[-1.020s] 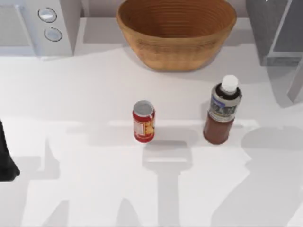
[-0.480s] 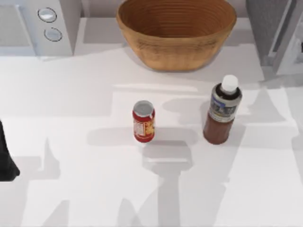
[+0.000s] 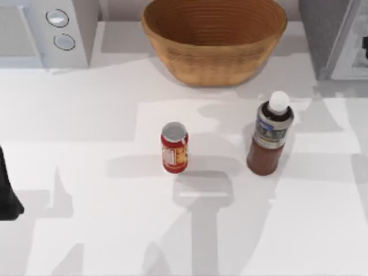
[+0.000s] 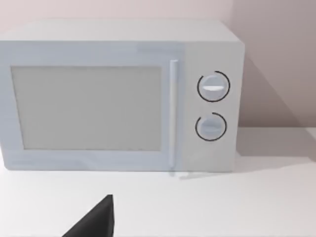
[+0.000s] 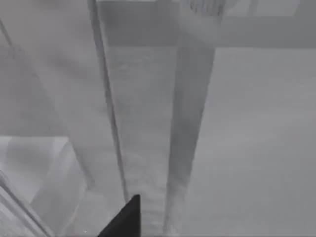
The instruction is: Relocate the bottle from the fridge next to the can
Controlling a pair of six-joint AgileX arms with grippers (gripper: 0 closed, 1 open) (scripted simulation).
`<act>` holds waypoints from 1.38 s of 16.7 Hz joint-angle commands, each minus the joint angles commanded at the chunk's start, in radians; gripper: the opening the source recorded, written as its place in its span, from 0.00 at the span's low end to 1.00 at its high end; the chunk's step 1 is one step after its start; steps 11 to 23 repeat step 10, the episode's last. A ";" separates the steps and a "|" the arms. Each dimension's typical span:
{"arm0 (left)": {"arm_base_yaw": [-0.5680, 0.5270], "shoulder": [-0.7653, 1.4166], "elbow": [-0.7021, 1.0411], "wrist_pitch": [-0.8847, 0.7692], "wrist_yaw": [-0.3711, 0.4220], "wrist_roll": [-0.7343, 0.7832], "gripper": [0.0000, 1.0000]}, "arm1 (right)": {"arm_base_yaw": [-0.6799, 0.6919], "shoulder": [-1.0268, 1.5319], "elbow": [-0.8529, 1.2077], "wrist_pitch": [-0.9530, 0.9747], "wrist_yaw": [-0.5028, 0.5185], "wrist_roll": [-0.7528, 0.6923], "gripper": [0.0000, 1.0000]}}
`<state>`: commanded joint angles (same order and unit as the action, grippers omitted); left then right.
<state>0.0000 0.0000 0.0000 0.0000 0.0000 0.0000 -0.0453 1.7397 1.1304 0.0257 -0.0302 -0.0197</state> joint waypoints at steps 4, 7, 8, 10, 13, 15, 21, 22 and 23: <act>0.000 0.000 0.000 0.000 0.000 0.000 1.00 | 0.002 0.137 0.171 -0.035 0.002 0.001 1.00; 0.000 0.000 0.000 0.000 0.000 0.000 1.00 | 0.004 0.216 0.275 -0.057 0.003 0.001 1.00; 0.000 0.000 0.000 0.000 0.000 0.000 1.00 | 0.005 0.232 0.297 -0.062 0.002 0.001 1.00; 0.000 0.000 0.000 0.000 0.000 0.000 1.00 | 0.006 0.244 0.313 -0.065 0.002 0.001 1.00; 0.000 0.000 0.000 0.000 0.000 0.000 1.00 | 0.006 0.244 0.313 -0.065 0.002 0.001 1.00; 0.000 0.000 0.000 0.000 0.000 0.000 1.00 | 0.006 0.244 0.313 -0.065 0.002 0.001 1.00; 0.000 0.000 0.000 0.000 0.000 0.000 1.00 | 0.006 0.244 0.313 -0.065 0.002 0.001 1.00; 0.000 0.000 0.000 0.000 0.000 0.000 1.00 | 0.006 0.244 0.313 -0.065 0.002 0.001 1.00; 0.000 0.000 0.000 0.000 0.000 0.000 1.00 | 0.006 0.244 0.313 -0.065 0.002 0.001 1.00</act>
